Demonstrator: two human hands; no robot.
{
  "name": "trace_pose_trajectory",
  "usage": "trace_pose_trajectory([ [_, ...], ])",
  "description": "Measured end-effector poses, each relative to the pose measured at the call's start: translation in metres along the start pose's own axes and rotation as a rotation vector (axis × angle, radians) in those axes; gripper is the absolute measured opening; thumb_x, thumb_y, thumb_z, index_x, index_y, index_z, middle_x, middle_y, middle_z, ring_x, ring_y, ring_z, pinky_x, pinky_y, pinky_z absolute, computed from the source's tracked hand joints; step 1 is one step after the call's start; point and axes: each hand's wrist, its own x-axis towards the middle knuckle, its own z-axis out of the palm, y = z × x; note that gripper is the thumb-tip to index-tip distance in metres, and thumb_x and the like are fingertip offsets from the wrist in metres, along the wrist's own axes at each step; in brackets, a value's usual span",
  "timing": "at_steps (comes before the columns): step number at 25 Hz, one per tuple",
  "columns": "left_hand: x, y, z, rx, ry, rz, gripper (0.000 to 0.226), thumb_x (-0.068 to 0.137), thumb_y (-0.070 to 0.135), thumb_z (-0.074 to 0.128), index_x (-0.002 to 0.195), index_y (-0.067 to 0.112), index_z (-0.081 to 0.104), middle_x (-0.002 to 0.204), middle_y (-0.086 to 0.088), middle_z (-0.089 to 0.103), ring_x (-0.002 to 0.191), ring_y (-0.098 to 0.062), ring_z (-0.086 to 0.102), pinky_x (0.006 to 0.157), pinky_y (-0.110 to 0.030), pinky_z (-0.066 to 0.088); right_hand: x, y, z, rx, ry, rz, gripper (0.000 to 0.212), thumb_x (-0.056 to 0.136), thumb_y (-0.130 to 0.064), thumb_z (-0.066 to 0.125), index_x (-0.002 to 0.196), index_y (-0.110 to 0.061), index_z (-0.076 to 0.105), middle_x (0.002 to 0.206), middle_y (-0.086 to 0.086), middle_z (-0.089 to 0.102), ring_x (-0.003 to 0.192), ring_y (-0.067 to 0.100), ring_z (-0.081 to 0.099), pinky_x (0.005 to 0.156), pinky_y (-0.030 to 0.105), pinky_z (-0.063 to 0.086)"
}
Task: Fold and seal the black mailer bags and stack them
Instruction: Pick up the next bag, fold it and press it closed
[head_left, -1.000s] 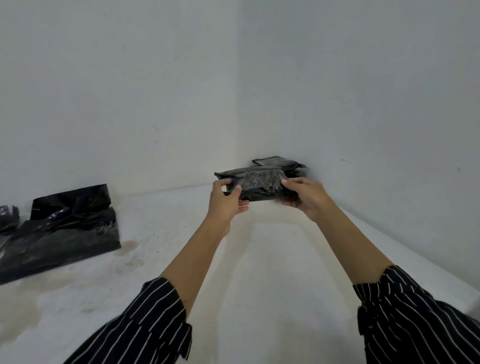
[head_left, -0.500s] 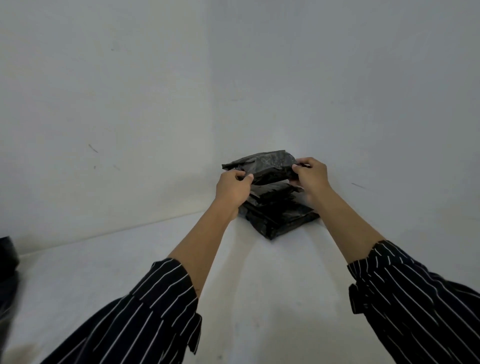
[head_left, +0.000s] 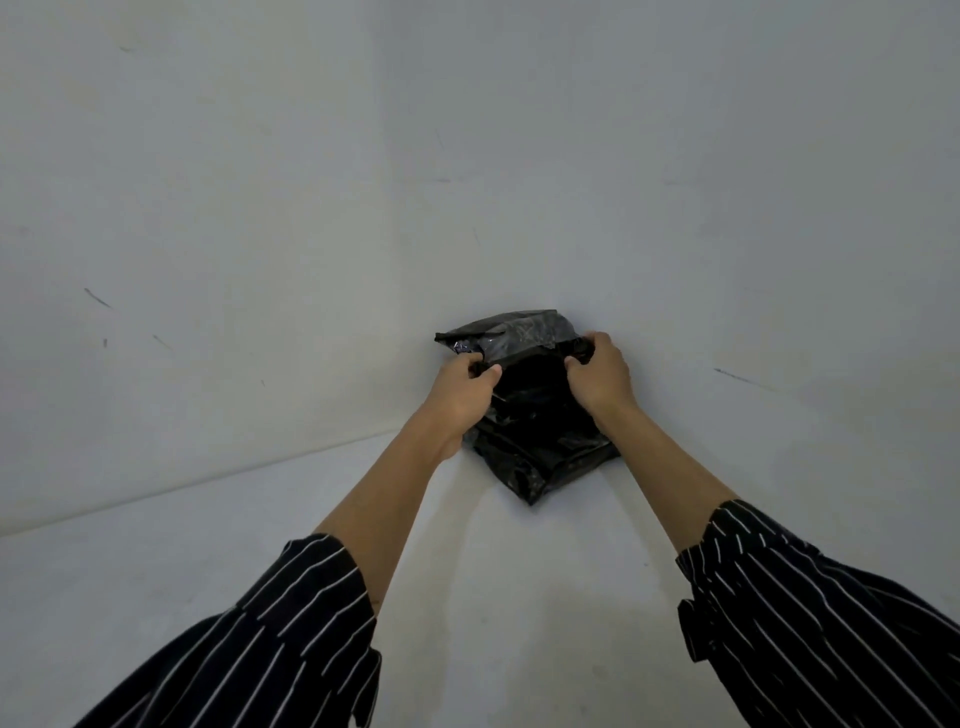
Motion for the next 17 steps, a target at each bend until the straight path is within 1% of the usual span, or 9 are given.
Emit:
trace_pose_trajectory([
  [2, -0.001, -0.005, 0.004, 0.019, 0.044, 0.055, 0.044, 0.099, 0.019, 0.046, 0.141, 0.015, 0.037, 0.129, 0.000, 0.046, 0.110, -0.011, 0.046, 0.089, -0.020, 0.037, -0.011, 0.005, 0.004, -0.171, 0.089, -0.141, 0.048, 0.096, -0.016, 0.048, 0.142, -0.012, 0.035, 0.139, 0.019, 0.037, 0.124, 0.033, 0.043, 0.099, 0.036, 0.037],
  [4, 0.000, -0.010, 0.008, 0.043, 0.058, 0.085, 0.044, 0.098, 0.020, 0.047, 0.141, 0.019, 0.037, 0.136, -0.001, 0.044, 0.120, -0.016, 0.047, 0.097, -0.025, 0.040, -0.022, 0.010, 0.010, -0.355, 0.166, -0.300, 0.047, 0.098, -0.023, 0.045, 0.143, -0.016, 0.036, 0.147, 0.017, 0.030, 0.132, 0.031, 0.034, 0.108, 0.042, 0.028],
  [5, 0.001, -0.013, 0.010, 0.054, 0.048, 0.078, 0.045, 0.097, 0.021, 0.048, 0.141, 0.020, 0.037, 0.139, -0.003, 0.044, 0.122, -0.018, 0.047, 0.100, -0.029, 0.041, -0.025, 0.012, 0.013, -0.414, 0.154, -0.349, 0.045, 0.099, -0.025, 0.042, 0.143, -0.017, 0.038, 0.149, 0.016, 0.030, 0.135, 0.029, 0.032, 0.110, 0.043, 0.024],
  [7, 0.003, -0.013, 0.011, 0.076, 0.030, 0.055, 0.048, 0.096, 0.023, 0.049, 0.142, 0.021, 0.036, 0.141, -0.006, 0.043, 0.123, -0.021, 0.047, 0.104, -0.036, 0.042, -0.029, 0.015, 0.015, -0.467, 0.083, -0.364, 0.044, 0.100, -0.027, 0.038, 0.144, -0.018, 0.038, 0.150, 0.012, 0.032, 0.138, 0.026, 0.029, 0.112, 0.043, 0.020],
  [9, 0.002, -0.010, 0.009, 0.091, 0.017, 0.040, 0.052, 0.096, 0.023, 0.050, 0.144, 0.021, 0.032, 0.143, -0.006, 0.041, 0.126, -0.023, 0.046, 0.105, -0.040, 0.041, -0.030, 0.015, 0.012, -0.470, 0.031, -0.340, 0.045, 0.101, -0.029, 0.036, 0.145, -0.018, 0.035, 0.152, 0.010, 0.031, 0.140, 0.024, 0.027, 0.112, 0.042, 0.019],
  [11, -0.004, -0.005, 0.006, 0.125, 0.020, 0.060, 0.055, 0.095, 0.024, 0.053, 0.145, 0.021, 0.031, 0.144, -0.006, 0.041, 0.125, -0.023, 0.046, 0.106, -0.037, 0.040, -0.030, 0.011, 0.006, -0.445, 0.023, -0.332, 0.046, 0.100, -0.030, 0.038, 0.144, -0.017, 0.036, 0.150, 0.010, 0.033, 0.138, 0.025, 0.030, 0.111, 0.042, 0.020],
  [12, -0.008, -0.003, 0.004, 0.156, 0.034, 0.075, 0.054, 0.094, 0.024, 0.054, 0.144, 0.020, 0.032, 0.142, -0.006, 0.042, 0.124, -0.022, 0.047, 0.104, -0.032, 0.040, -0.032, 0.007, 0.002, -0.431, 0.036, -0.337, 0.045, 0.099, -0.030, 0.040, 0.142, -0.015, 0.039, 0.148, 0.009, 0.037, 0.135, 0.026, 0.033, 0.109, 0.041, 0.022],
  [14, -0.020, 0.001, -0.004, 0.239, 0.090, 0.106, 0.048, 0.094, 0.024, 0.054, 0.139, 0.018, 0.040, 0.138, -0.006, 0.046, 0.120, -0.020, 0.048, 0.092, -0.023, 0.039, -0.040, -0.003, -0.005, -0.415, 0.064, -0.360, 0.039, 0.097, -0.028, 0.045, 0.134, -0.013, 0.046, 0.139, 0.008, 0.046, 0.126, 0.027, 0.041, 0.104, 0.040, 0.027],
  [17, -0.045, 0.000, -0.024, 0.348, 0.163, 0.149, 0.035, 0.094, 0.021, 0.054, 0.128, 0.013, 0.051, 0.129, -0.009, 0.050, 0.116, -0.021, 0.050, 0.087, -0.022, 0.037, -0.063, -0.023, -0.013, -0.392, 0.045, -0.392, 0.027, 0.094, -0.022, 0.050, 0.118, -0.011, 0.054, 0.123, 0.007, 0.054, 0.115, 0.025, 0.048, 0.098, 0.038, 0.031],
])
